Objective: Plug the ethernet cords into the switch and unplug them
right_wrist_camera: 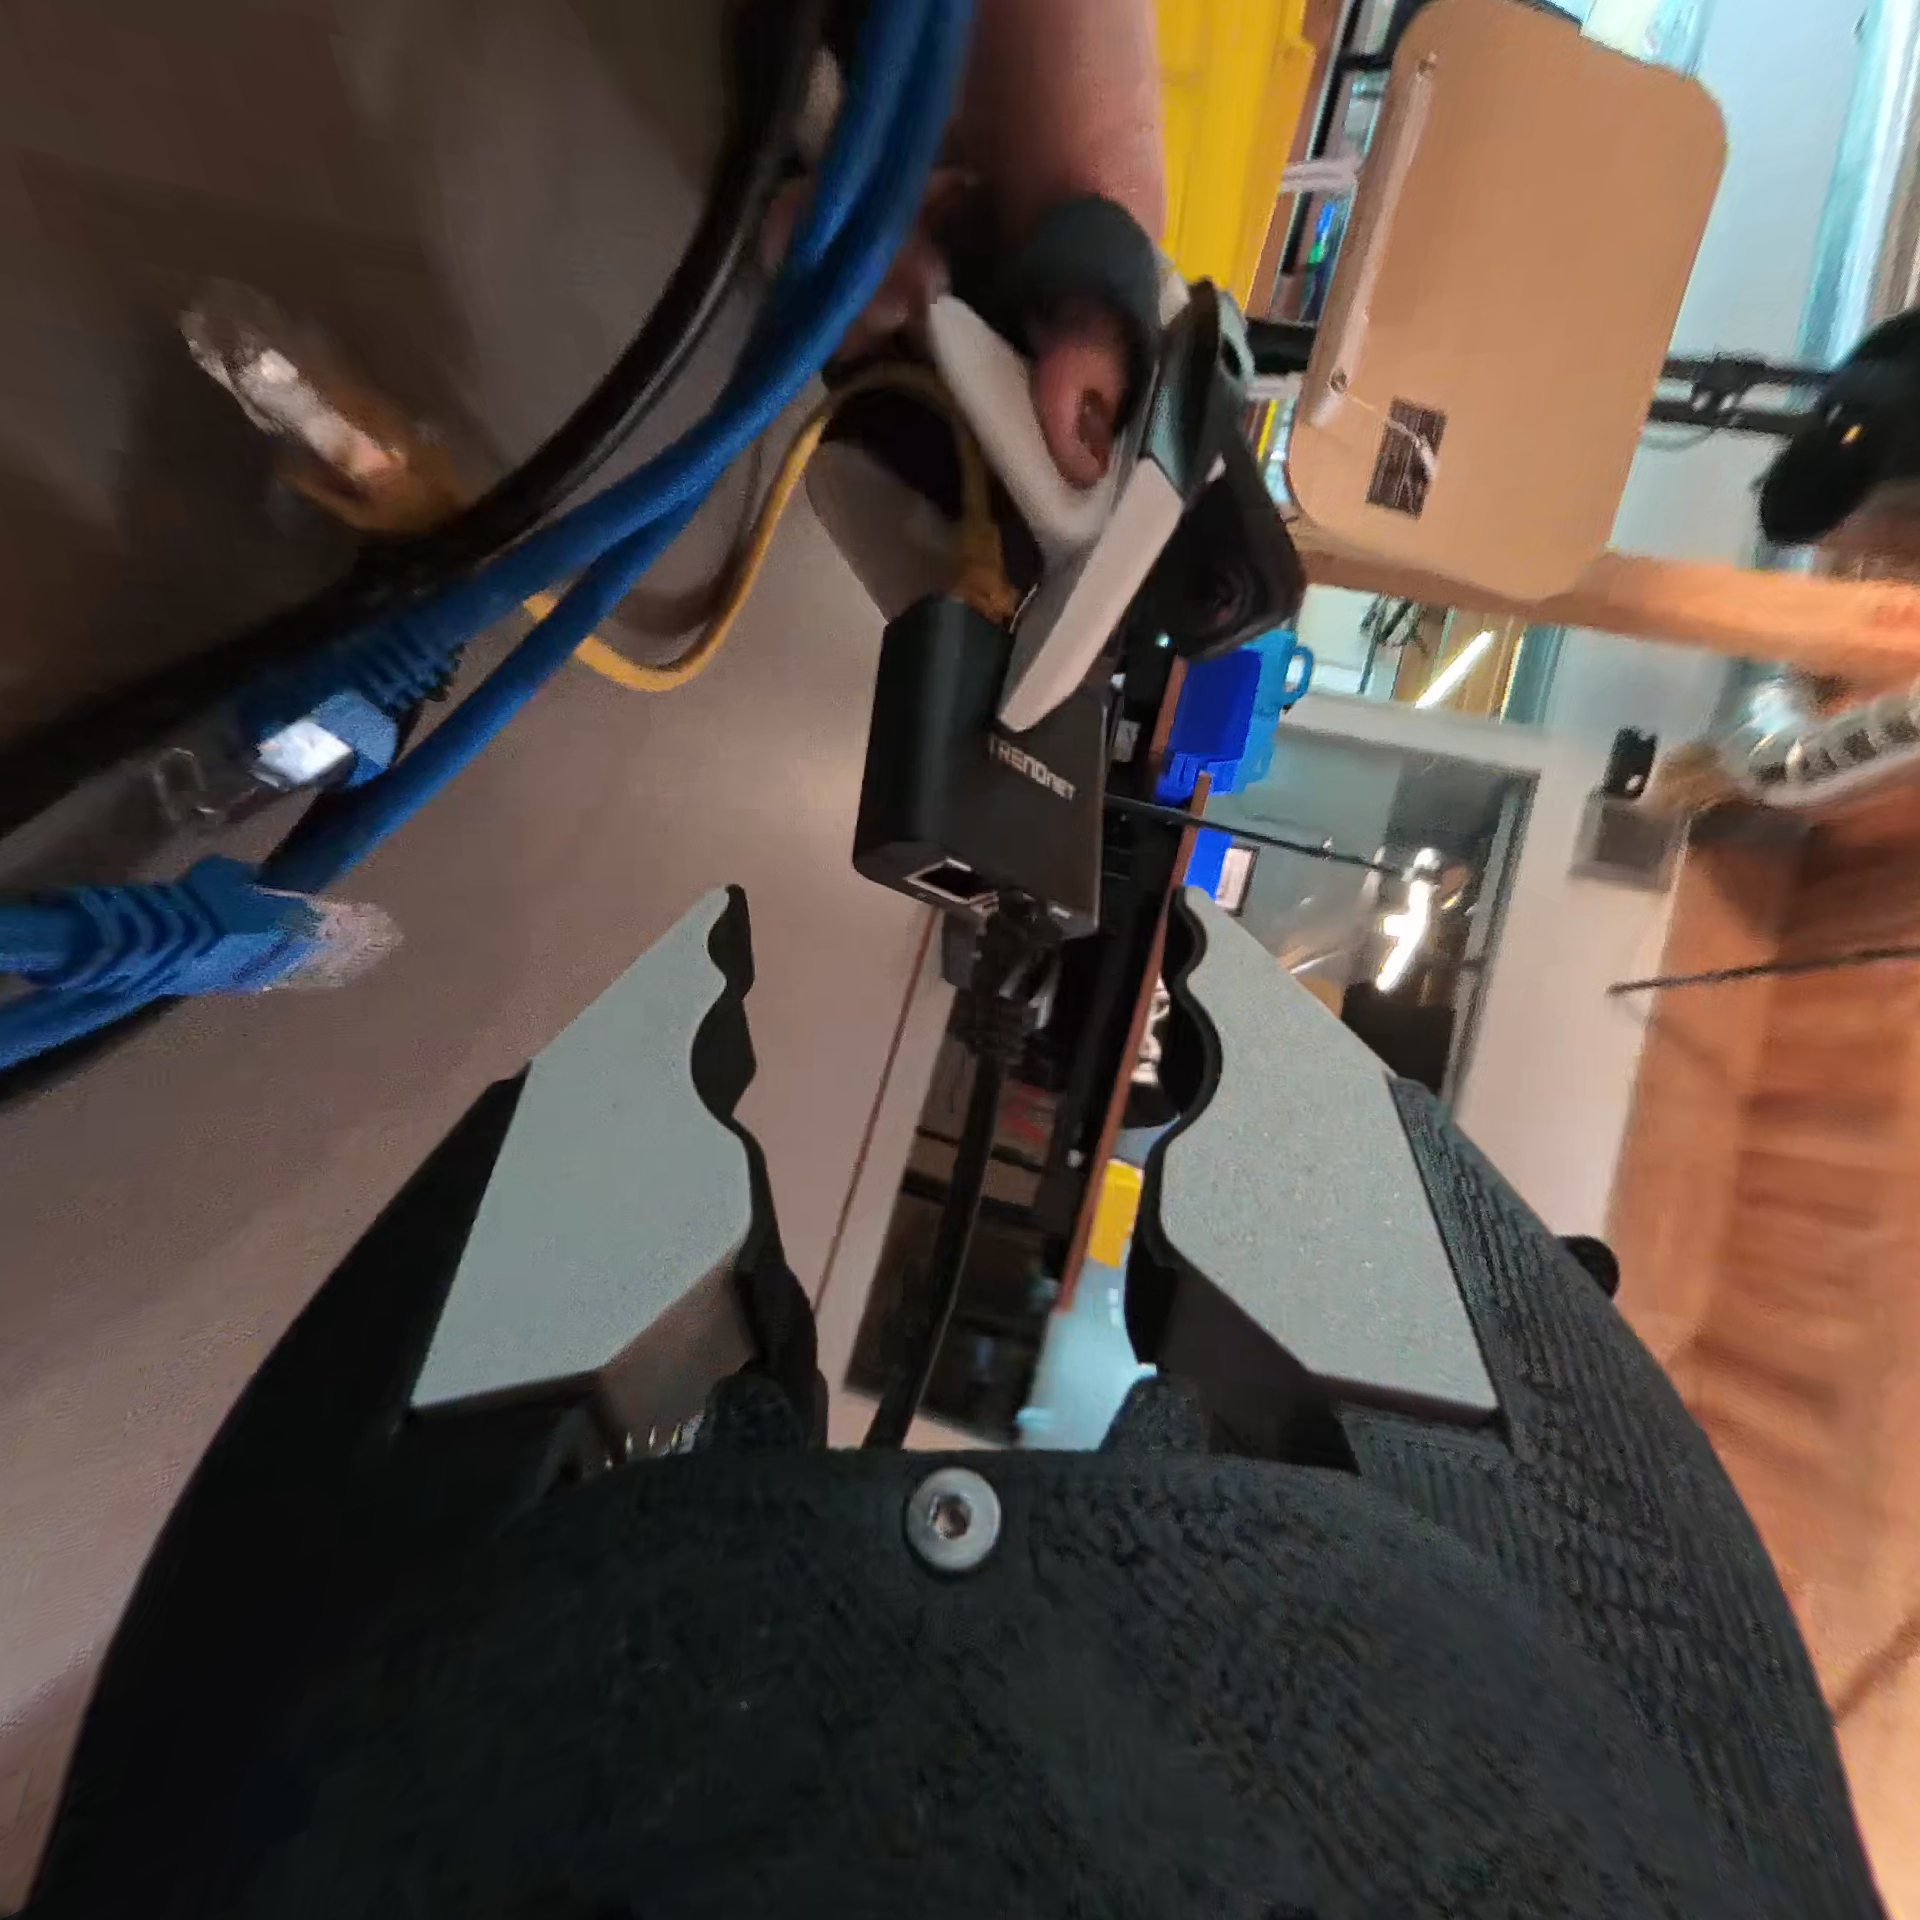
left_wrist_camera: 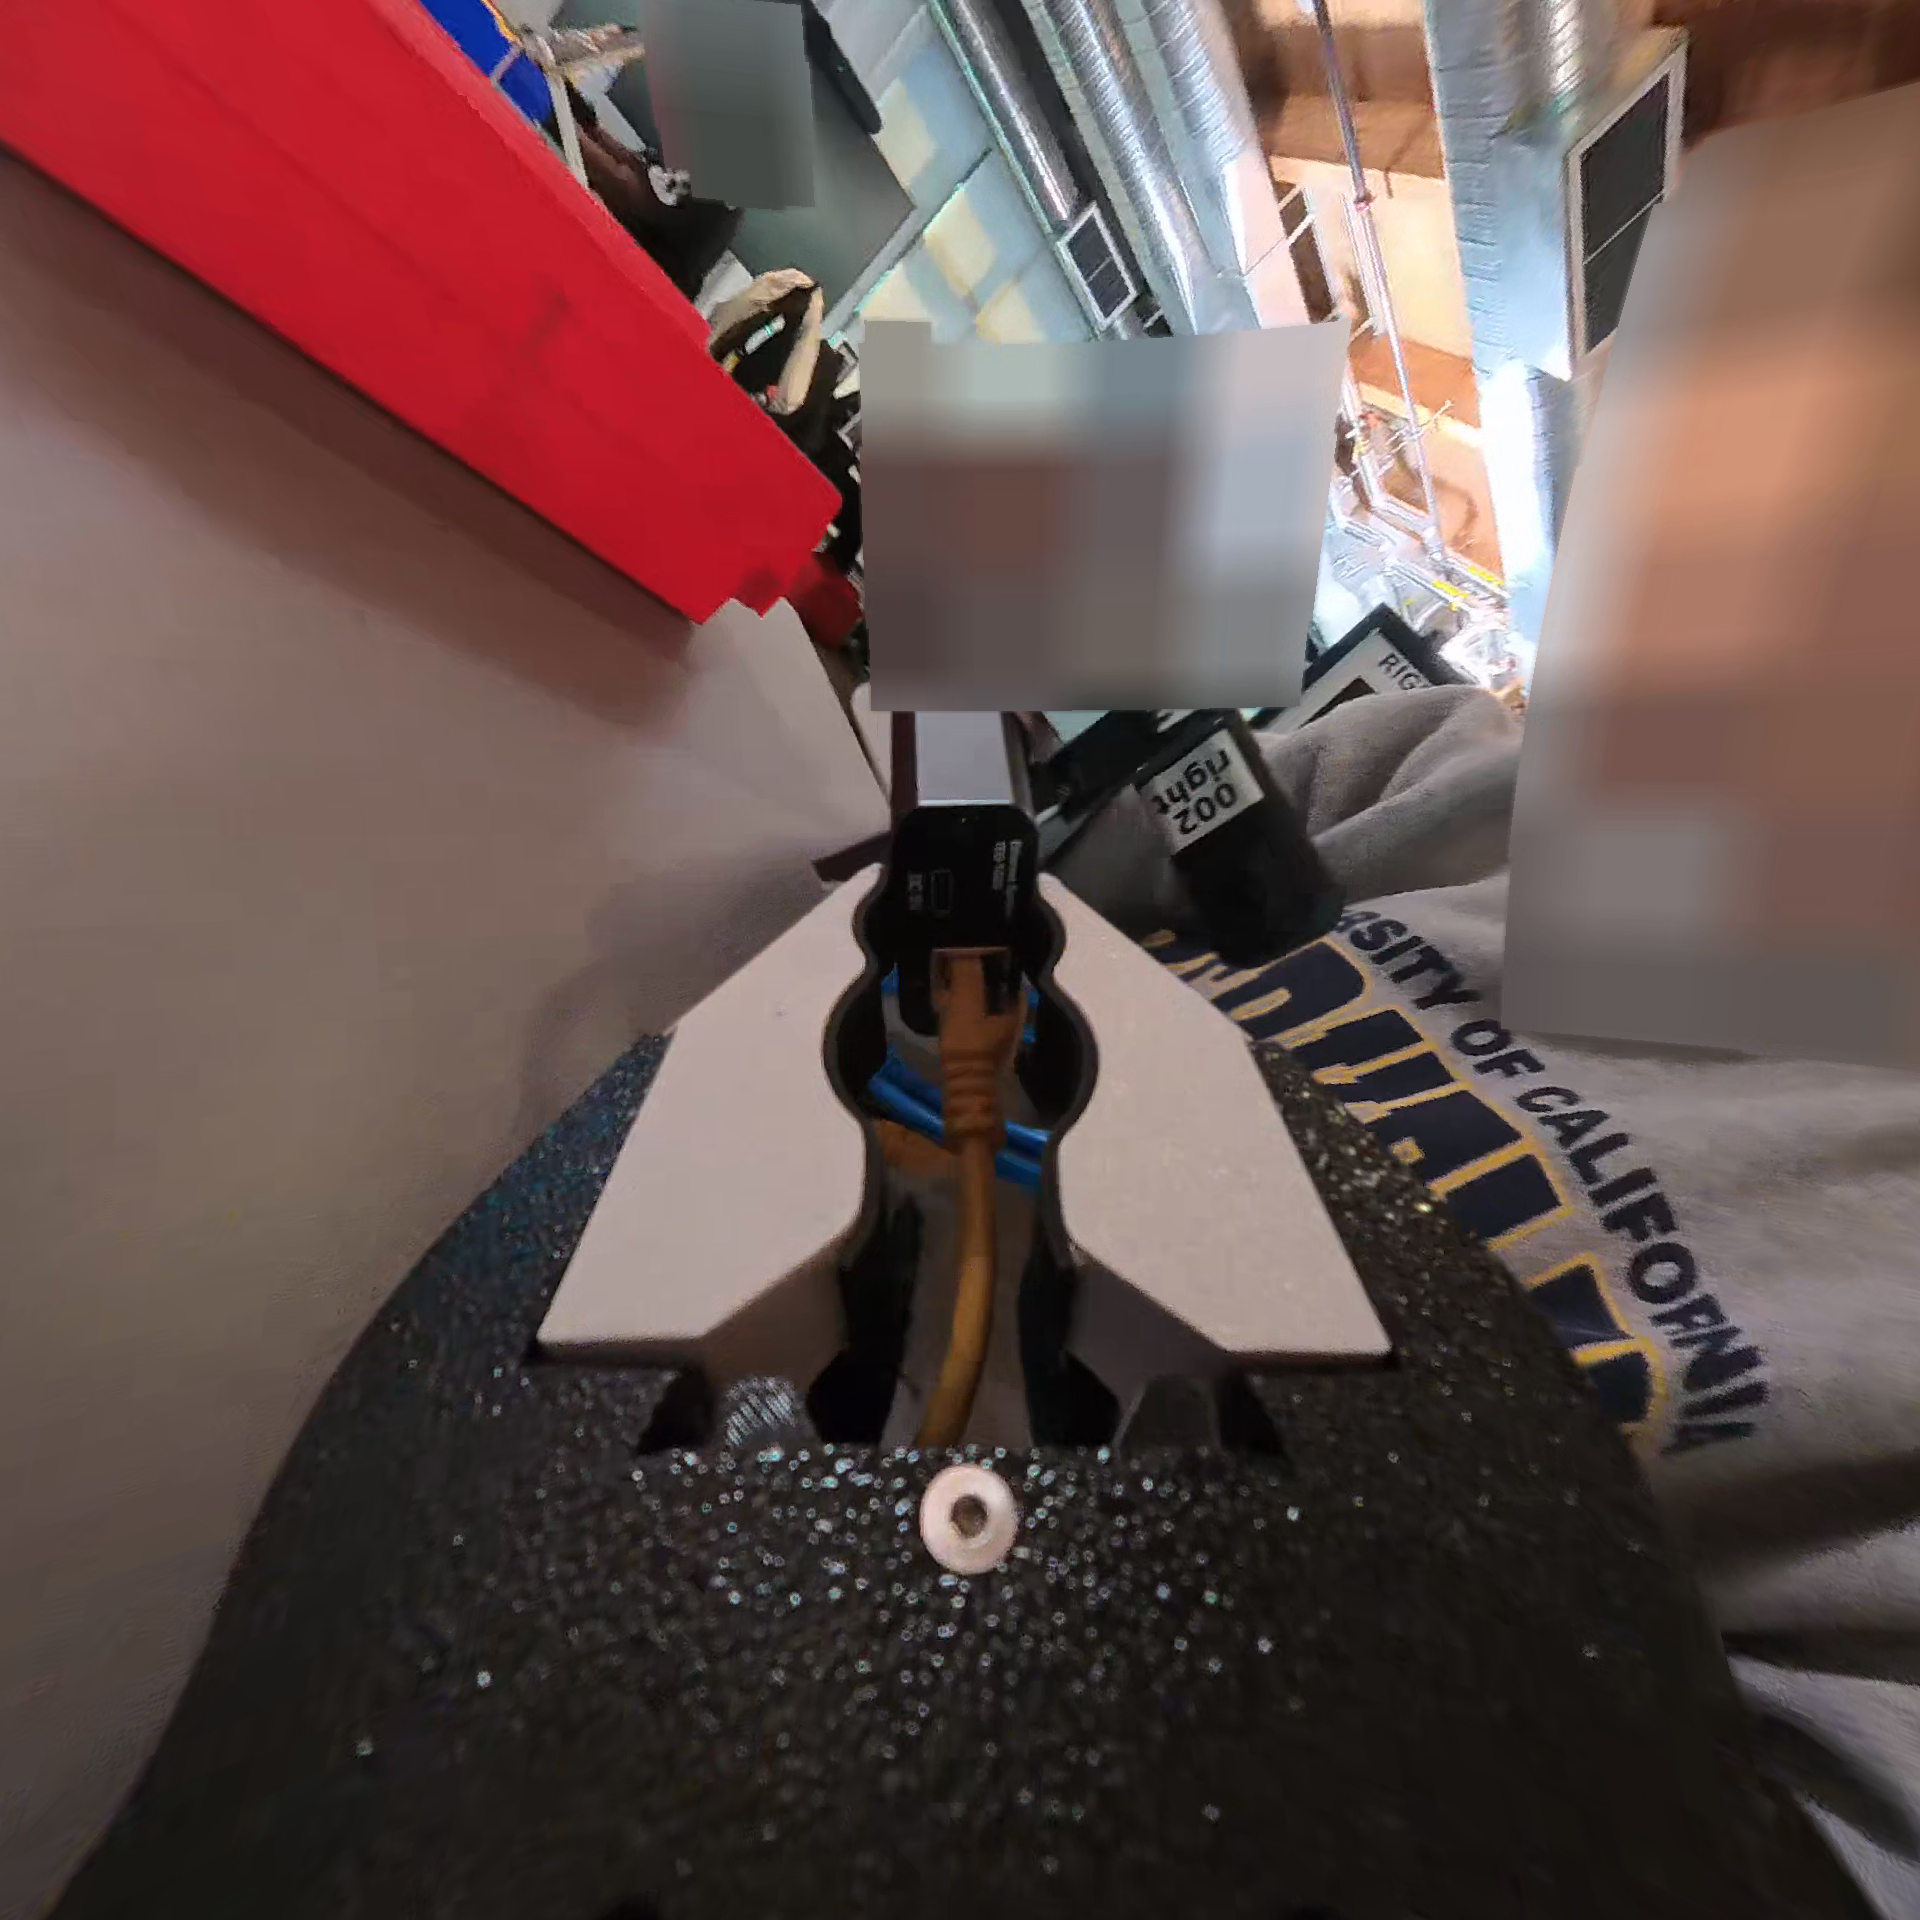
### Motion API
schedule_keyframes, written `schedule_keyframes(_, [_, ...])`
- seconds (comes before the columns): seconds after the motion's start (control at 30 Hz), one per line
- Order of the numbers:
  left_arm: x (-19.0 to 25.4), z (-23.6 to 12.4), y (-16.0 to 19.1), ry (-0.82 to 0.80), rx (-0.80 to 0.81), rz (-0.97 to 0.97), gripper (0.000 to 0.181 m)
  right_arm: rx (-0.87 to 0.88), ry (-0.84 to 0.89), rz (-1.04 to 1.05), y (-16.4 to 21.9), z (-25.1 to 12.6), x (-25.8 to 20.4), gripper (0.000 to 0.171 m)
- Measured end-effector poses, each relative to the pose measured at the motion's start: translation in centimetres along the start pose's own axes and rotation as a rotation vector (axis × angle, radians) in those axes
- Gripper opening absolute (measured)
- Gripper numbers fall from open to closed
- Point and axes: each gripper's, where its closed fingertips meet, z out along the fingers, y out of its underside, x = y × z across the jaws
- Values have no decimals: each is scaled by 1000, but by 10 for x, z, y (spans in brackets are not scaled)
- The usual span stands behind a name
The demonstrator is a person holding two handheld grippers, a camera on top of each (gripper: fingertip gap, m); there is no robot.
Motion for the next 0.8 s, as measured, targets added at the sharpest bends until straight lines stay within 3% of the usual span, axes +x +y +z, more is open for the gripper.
schedule_keyframes(0.1, [1,4,8,16,-42,-54,22,7,-13,-81,-7,9,-4,70])
schedule_keyframes(0.17, [3,7,12,30,-65,-59,22,-3,-1,-108,-9,14,-3,49])
schedule_keyframes(0.23, [2,6,8,18,-36,-31,22,-37,18,-122,-5,20,-1,45])
schedule_keyframes(0.3, [1,2,-9,-15,65,58,49,-75,-16,-17,5,25,-3,45])
schedule_keyframes(0.33, [2,-3,-20,-54,126,137,62,-71,-40,81,9,26,-4,44])
schedule_keyframes(0.4, [0,-11,-34,-190,185,362,71,-42,-96,300,18,29,-5,44])
schedule_keyframes(0.5, [-13,-17,-34,-532,54,821,78,15,-218,555,27,31,-12,43])
schedule_keyframes(0.57, [-12,-12,-32,-663,-33,1063,85,48,-294,644,29,33,-21,43])
schedule_keyframes(0.67, [-23,0,-18,-768,-211,1268,76,91,-397,693,23,34,-33,43])
schedule_keyframes(0.73, [-33,4,-7,-800,-333,1369,55,103,-451,716,16,34,-40,43])
schedule_keyframes(0.77, [-36,7,2,-783,-402,1424,35,106,-481,740,13,35,-42,43])
schedule_keyframes(0.8, [-41,7,5,-802,-436,1476,30,105,-507,758,11,35,-44,43])
